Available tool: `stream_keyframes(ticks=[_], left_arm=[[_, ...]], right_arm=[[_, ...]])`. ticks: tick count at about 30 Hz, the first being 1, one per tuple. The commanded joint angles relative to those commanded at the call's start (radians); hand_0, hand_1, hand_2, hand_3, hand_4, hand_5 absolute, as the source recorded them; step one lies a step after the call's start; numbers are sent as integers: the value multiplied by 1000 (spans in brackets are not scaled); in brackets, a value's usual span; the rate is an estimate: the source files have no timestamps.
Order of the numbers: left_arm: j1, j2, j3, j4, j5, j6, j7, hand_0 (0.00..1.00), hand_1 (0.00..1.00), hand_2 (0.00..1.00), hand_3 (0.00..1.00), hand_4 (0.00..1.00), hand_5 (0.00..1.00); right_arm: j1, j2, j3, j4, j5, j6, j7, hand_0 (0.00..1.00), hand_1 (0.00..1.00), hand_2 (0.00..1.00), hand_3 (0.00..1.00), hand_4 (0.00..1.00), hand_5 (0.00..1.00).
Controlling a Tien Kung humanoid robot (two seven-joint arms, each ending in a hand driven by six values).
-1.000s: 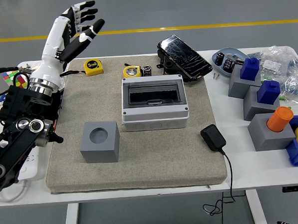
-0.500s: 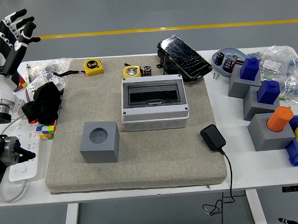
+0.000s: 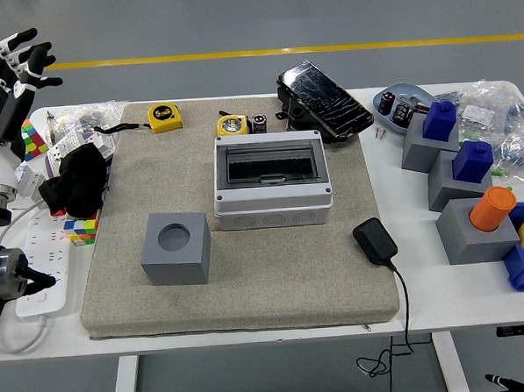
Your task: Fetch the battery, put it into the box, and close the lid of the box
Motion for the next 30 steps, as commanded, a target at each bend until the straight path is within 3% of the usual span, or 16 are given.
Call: stream_keyframes(ticks=[7,15,30], left_arm=[[9,5,-9,-18,14,-5,9,460,681,683,749,998,634],[0,8,-1,-27,1,7,-43,439,653,651,728,998,624],[-14,13,1,-26,34,-4,-12,435,644,641,722,998,617]], right_arm=[[10,0,-11,-8,11,-1,-1,670,677,702,547,917,535],[8,11,0,-21,18,1,-2,670,676,702,547,917,535],[25,19,-24,-28,38,0,-1,671,676,702,547,916,534]])
